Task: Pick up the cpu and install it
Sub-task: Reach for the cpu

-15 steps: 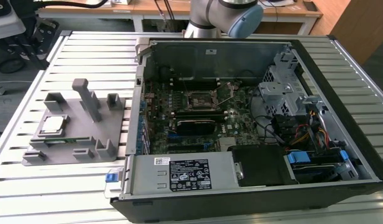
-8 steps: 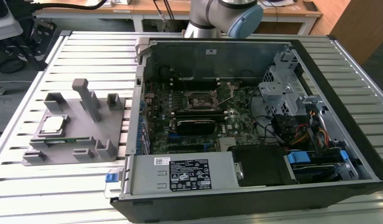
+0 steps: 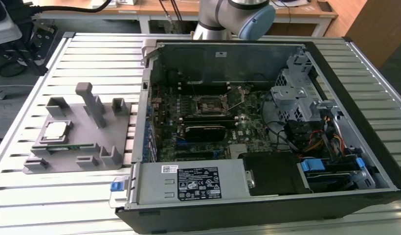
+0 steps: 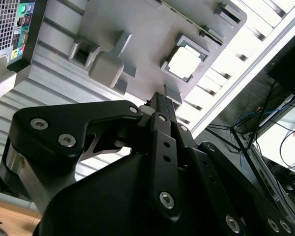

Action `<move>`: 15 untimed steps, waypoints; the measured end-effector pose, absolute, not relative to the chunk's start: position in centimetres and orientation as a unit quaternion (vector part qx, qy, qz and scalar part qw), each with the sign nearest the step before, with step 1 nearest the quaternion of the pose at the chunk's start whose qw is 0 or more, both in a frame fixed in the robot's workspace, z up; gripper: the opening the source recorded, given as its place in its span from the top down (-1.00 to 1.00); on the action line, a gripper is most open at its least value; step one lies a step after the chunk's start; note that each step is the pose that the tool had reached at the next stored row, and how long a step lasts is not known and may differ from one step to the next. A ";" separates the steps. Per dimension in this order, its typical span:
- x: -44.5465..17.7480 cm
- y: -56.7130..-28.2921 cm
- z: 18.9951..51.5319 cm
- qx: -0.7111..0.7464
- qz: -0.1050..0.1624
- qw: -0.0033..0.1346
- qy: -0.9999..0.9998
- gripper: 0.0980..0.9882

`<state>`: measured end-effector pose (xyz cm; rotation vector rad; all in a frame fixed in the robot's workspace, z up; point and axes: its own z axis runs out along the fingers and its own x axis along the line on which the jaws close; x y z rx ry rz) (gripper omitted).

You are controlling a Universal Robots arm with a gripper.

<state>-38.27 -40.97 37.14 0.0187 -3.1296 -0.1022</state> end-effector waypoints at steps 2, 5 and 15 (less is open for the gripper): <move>-38.4 -41.0 37.0 0.006 -0.033 0.005 -0.999 0.98; -38.6 -41.1 36.8 0.006 -0.033 0.006 -0.999 0.98; -39.2 -41.2 36.2 0.006 -0.033 0.007 -0.999 0.98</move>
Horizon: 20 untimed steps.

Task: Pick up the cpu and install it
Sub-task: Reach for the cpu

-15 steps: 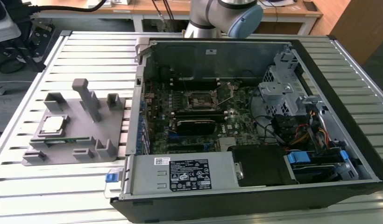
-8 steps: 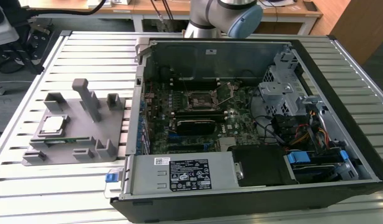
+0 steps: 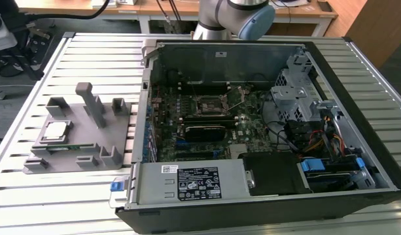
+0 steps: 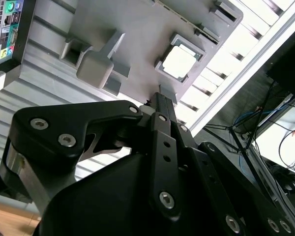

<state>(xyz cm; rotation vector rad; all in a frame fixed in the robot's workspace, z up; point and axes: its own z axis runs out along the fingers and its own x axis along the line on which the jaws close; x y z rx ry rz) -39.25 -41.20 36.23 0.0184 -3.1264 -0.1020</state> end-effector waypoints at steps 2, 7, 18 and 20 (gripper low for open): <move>-39.4 -41.2 36.1 0.006 -0.033 0.007 -0.999 0.98; -39.7 -41.3 35.9 0.006 -0.032 0.007 -0.999 0.98; -40.7 -41.5 34.7 0.007 -0.031 0.007 -0.999 0.98; -40.9 -41.5 34.5 0.007 -0.031 0.007 -0.999 0.98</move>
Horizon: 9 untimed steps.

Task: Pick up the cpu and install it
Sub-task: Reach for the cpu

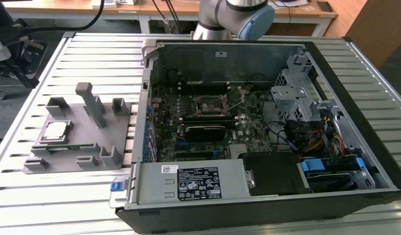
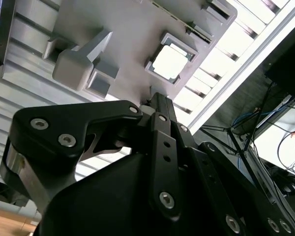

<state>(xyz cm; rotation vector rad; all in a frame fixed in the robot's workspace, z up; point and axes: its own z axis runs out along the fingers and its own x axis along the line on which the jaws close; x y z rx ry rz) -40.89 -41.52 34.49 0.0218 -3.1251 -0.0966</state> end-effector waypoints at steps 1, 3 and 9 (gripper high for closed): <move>-41.0 -41.5 34.4 0.007 -0.031 0.008 -0.999 0.98; -41.1 -41.6 34.1 0.008 -0.031 0.008 -0.999 0.98; -41.5 -41.6 33.4 0.010 -0.031 0.009 -0.999 0.98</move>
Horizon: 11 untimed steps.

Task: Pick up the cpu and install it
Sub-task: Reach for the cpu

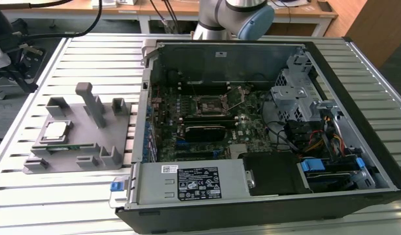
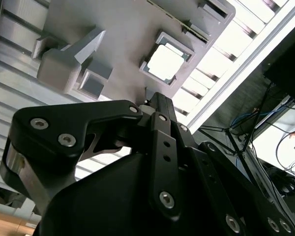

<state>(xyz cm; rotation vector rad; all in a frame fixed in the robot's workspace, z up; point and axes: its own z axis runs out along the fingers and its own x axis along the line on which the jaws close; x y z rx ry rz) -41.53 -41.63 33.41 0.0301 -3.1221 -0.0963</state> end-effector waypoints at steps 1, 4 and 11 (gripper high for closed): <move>-41.6 -41.6 33.3 0.010 -0.031 0.009 -0.999 0.98; -41.8 -41.6 33.0 0.011 -0.031 0.009 -0.999 0.98; -42.1 -41.6 32.1 0.012 -0.031 0.011 -0.999 0.98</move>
